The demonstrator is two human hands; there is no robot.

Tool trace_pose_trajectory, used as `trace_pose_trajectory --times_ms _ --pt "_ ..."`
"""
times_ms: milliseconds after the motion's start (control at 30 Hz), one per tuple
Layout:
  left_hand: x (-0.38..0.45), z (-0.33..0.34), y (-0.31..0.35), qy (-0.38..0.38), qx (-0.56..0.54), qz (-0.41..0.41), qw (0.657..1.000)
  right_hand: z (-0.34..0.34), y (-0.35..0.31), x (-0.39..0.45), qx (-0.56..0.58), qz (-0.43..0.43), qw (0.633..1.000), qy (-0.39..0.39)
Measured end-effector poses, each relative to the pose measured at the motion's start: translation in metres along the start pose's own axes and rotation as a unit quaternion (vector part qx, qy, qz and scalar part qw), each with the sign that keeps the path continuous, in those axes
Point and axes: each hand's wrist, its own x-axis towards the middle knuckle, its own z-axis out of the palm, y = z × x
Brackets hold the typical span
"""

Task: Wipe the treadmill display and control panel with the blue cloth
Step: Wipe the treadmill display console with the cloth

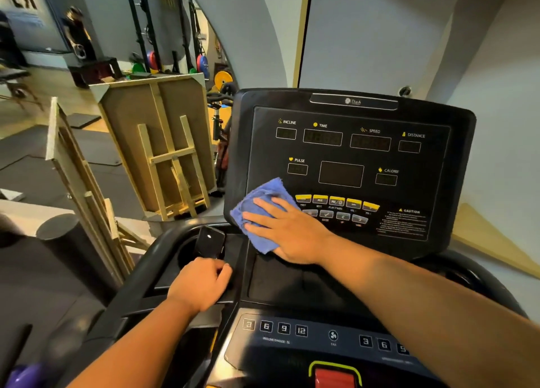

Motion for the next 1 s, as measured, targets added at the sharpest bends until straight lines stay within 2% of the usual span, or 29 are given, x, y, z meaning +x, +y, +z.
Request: trace_pose_trajectory --times_ms 100,200,400,600,700,867,1000 --pt "0.000 0.001 0.001 -0.003 0.003 0.002 1.000 0.002 -0.002 0.004 0.002 0.004 1.000 -0.003" --pt "0.000 0.000 0.002 -0.007 0.005 -0.004 1.000 0.009 0.010 -0.035 0.005 0.021 1.000 -0.016" --pt "-0.001 -0.001 0.005 -0.015 0.013 -0.021 1.000 0.026 0.033 -0.151 0.015 0.115 0.993 -0.027" --pt "-0.001 0.000 0.005 0.001 0.021 -0.027 0.999 0.031 0.050 -0.241 -0.007 0.248 0.967 -0.061" --pt "0.000 0.002 0.002 0.013 0.014 -0.018 1.000 0.030 0.039 -0.244 -0.003 0.276 0.961 -0.023" --pt "0.002 0.006 -0.002 0.004 0.021 -0.013 1.000 0.042 0.024 -0.194 -0.017 0.241 0.970 0.001" --pt "0.005 0.008 -0.007 0.016 0.029 0.000 0.999 0.048 0.035 -0.236 -0.006 0.274 0.962 0.000"
